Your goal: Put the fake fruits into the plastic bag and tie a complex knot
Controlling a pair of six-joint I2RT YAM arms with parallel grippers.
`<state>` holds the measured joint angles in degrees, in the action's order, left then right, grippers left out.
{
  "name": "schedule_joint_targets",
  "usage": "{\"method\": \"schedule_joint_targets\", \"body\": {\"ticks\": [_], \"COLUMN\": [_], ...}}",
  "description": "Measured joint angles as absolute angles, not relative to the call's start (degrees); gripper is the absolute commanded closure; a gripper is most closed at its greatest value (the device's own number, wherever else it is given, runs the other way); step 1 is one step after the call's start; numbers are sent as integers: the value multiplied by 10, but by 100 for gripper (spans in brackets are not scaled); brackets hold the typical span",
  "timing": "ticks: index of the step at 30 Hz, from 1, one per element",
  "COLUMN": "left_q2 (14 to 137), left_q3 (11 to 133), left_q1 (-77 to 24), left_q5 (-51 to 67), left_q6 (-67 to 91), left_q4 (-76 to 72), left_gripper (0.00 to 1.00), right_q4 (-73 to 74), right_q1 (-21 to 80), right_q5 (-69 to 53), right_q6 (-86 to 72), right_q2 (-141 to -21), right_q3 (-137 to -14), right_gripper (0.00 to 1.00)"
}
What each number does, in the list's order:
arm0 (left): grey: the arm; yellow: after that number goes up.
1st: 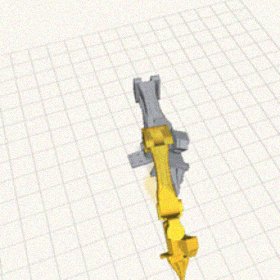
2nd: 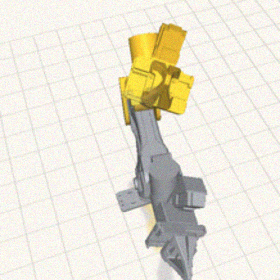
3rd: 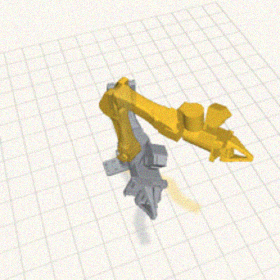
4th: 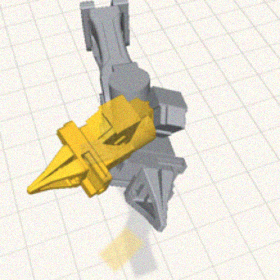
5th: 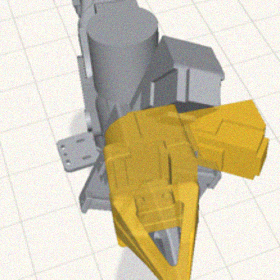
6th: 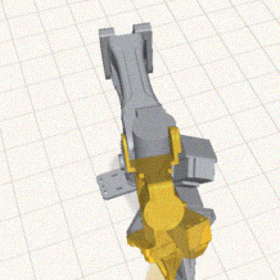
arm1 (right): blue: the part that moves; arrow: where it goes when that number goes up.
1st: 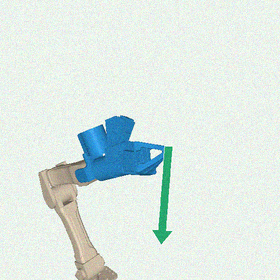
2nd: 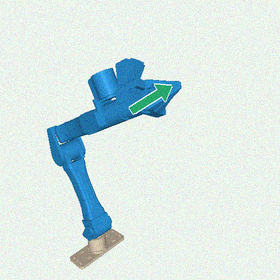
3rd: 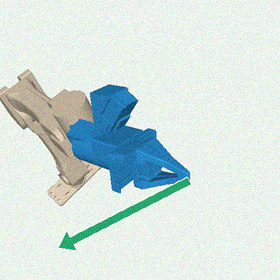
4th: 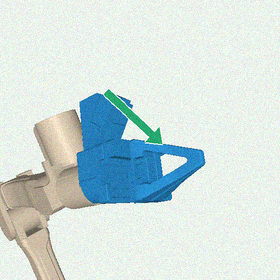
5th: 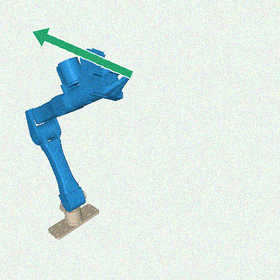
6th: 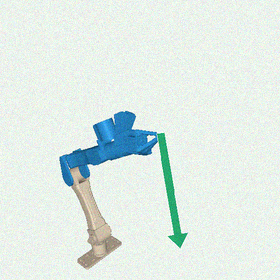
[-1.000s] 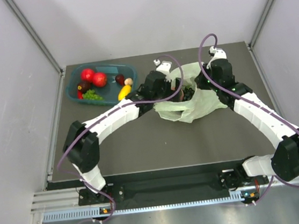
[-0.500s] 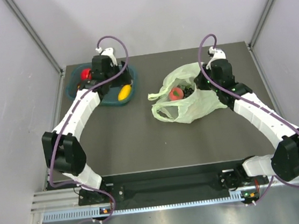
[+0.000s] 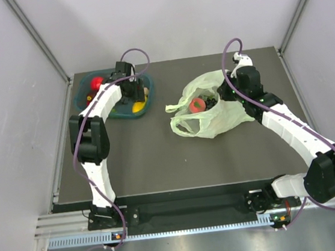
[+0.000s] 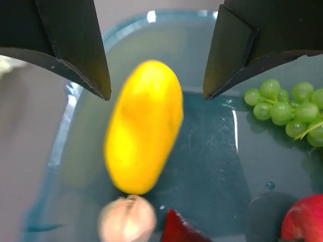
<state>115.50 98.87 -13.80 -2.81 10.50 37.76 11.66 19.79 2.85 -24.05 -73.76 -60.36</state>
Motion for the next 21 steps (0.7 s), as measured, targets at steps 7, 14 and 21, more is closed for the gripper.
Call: {"method": "schedule_joint_targets", "body": {"ticks": [7, 14, 21], "left_q2": [1223, 1278, 1280], "left_q3": [1040, 1101, 1108], "left_q1": [-126, -125, -118], "left_q5": [-6, 30, 30], "left_q6": [84, 74, 76], "left_q4": [407, 435, 435], "left_gripper": [20, 50, 59], "right_q4": [117, 118, 118], "right_q1": [198, 198, 198], "right_q5": [29, 29, 29], "right_q6": [-236, -236, -236], "right_q2": [-738, -738, -738], "right_q3": [-604, -604, -604], "right_gripper": [100, 100, 100]}}
